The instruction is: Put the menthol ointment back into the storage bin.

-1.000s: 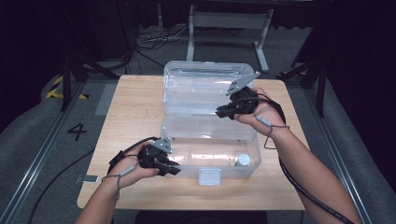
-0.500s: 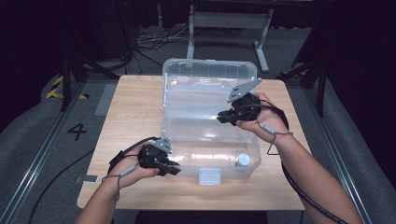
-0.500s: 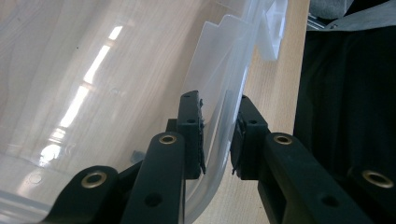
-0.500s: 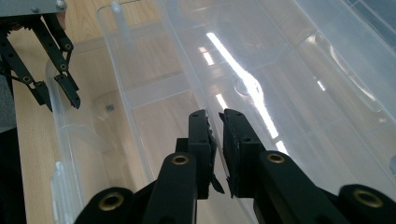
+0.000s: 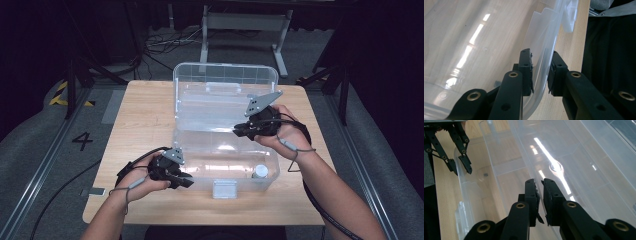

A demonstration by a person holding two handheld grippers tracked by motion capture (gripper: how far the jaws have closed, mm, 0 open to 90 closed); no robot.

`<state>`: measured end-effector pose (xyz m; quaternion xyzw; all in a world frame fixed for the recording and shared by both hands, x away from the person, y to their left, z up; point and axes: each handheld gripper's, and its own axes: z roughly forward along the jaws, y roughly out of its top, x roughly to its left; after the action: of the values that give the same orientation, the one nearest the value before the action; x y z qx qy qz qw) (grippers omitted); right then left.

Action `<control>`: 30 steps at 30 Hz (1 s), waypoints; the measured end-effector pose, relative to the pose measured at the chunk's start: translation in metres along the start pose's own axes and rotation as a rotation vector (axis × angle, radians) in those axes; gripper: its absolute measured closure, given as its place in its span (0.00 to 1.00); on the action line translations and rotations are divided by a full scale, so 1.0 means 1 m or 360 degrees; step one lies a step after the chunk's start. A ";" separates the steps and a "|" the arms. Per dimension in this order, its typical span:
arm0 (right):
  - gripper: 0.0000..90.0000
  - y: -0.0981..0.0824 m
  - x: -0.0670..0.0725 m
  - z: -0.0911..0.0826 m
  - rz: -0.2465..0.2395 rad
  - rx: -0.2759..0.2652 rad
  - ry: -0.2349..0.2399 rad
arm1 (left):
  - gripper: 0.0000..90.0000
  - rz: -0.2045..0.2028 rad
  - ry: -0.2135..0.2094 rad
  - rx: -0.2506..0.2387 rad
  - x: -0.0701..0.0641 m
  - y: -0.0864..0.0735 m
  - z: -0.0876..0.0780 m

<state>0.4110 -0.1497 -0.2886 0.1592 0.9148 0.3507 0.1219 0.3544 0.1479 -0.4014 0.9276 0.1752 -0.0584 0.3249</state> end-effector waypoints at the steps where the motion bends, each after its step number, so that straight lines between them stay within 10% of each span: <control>1: 0.91 0.000 0.000 0.000 -0.0012 0.0001 0.0001 | 0.85 -0.0001 -0.0001 -0.0001 0.000 0.000 0.000; 30: 0.92 -0.010 0.017 -0.002 -0.0032 -0.0016 0.0038 | 0.84 -0.0033 -0.0007 -0.0004 0.000 0.000 0.000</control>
<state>0.3925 -0.1515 -0.2958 0.1451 0.9159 0.3559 0.1154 0.3546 0.1478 -0.4012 0.9251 0.1842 -0.0637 0.3258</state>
